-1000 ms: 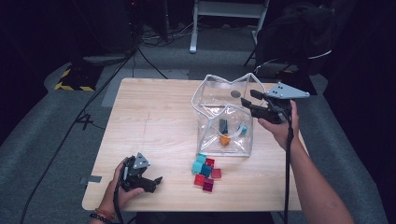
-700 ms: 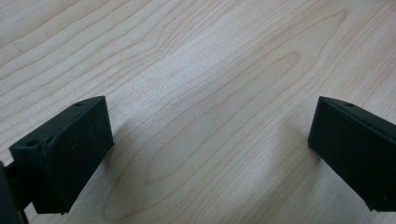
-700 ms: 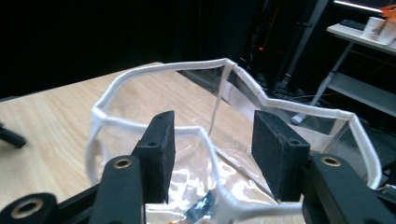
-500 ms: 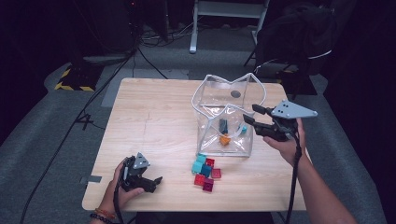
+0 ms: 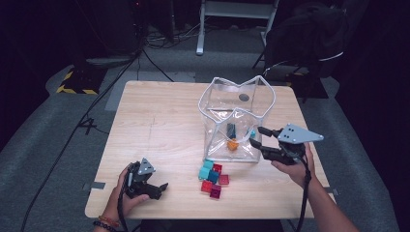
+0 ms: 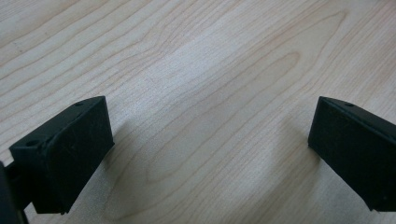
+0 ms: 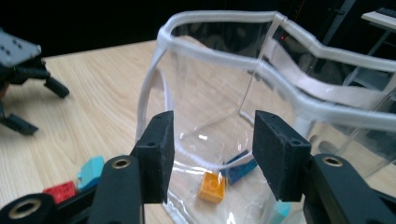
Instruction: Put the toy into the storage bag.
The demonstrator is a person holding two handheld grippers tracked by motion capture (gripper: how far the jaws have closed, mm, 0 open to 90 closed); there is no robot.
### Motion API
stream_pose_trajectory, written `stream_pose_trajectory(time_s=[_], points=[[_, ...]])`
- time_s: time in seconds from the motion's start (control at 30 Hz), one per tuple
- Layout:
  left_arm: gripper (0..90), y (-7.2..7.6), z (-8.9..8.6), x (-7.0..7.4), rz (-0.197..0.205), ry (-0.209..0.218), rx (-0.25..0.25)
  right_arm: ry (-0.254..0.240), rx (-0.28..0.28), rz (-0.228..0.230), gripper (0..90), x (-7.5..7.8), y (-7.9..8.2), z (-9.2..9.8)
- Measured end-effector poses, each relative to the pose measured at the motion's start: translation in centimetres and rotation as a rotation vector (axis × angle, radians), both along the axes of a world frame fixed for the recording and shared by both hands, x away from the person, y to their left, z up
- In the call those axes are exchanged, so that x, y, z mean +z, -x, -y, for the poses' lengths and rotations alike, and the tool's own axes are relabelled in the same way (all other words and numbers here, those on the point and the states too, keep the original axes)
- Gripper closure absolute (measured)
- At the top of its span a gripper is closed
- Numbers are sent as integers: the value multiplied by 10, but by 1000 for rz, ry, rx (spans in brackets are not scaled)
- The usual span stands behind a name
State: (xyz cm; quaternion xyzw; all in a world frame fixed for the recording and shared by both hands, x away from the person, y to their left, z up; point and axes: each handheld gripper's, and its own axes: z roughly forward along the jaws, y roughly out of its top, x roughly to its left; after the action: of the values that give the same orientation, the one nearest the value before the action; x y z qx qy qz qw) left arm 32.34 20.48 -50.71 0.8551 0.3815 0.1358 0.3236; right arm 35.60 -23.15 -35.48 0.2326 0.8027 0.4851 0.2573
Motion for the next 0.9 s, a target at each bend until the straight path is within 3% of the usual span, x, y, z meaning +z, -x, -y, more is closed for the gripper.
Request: stream_pose_trajectory(time_s=[0.4,0.67,0.9], points=[[1,0,0,0,-1,1,1,77,92,-76,474,-47,9,-13],[2,0,0,0,0,0,0,85,132,-149,468,-76,8,-21],[2,0,0,0,0,0,0,108,169,-184,459,-95,7,-30]])
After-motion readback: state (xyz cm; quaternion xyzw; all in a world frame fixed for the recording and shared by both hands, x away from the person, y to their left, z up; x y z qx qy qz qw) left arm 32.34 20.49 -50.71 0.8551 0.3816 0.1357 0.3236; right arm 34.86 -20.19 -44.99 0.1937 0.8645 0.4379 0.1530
